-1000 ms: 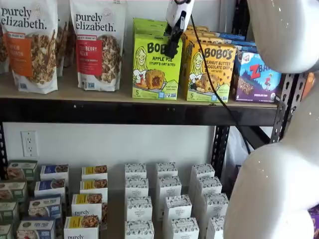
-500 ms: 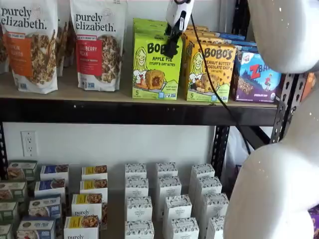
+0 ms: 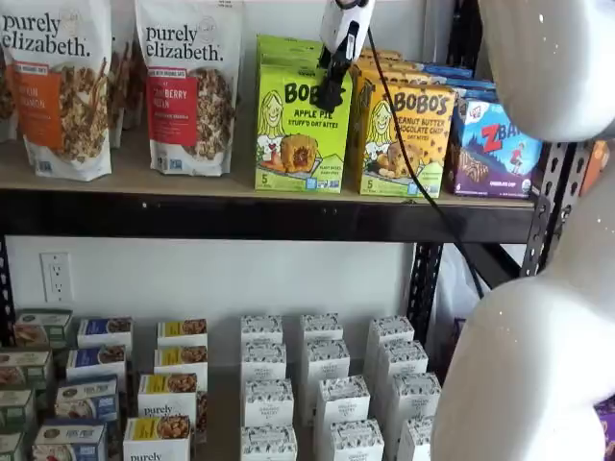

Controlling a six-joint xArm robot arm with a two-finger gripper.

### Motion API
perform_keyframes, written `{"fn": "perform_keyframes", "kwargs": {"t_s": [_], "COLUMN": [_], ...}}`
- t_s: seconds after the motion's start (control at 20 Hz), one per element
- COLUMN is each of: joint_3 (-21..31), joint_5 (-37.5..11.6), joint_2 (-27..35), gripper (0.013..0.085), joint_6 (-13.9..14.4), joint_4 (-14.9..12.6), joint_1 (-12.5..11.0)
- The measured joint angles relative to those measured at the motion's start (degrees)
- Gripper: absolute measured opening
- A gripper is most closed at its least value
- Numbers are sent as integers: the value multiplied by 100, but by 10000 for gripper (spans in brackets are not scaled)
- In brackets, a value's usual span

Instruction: Pick the green box on the top shelf, the fourth from the left

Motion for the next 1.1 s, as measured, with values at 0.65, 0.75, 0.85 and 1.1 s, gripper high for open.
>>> {"fn": "perform_keyframes", "kwargs": {"t_s": [0.65,0.75,0.85,1.1], "joint_3": [4,5,-4,-80], "joint_5": [5,5,20,141], "joint_2": [-12,-15,-15,-3], "gripper": [290,290,290,290], "joint_6": [0,6,16,44], "joint_4": [27,32,36,85], "joint_1": [-5,0,8,16]}}
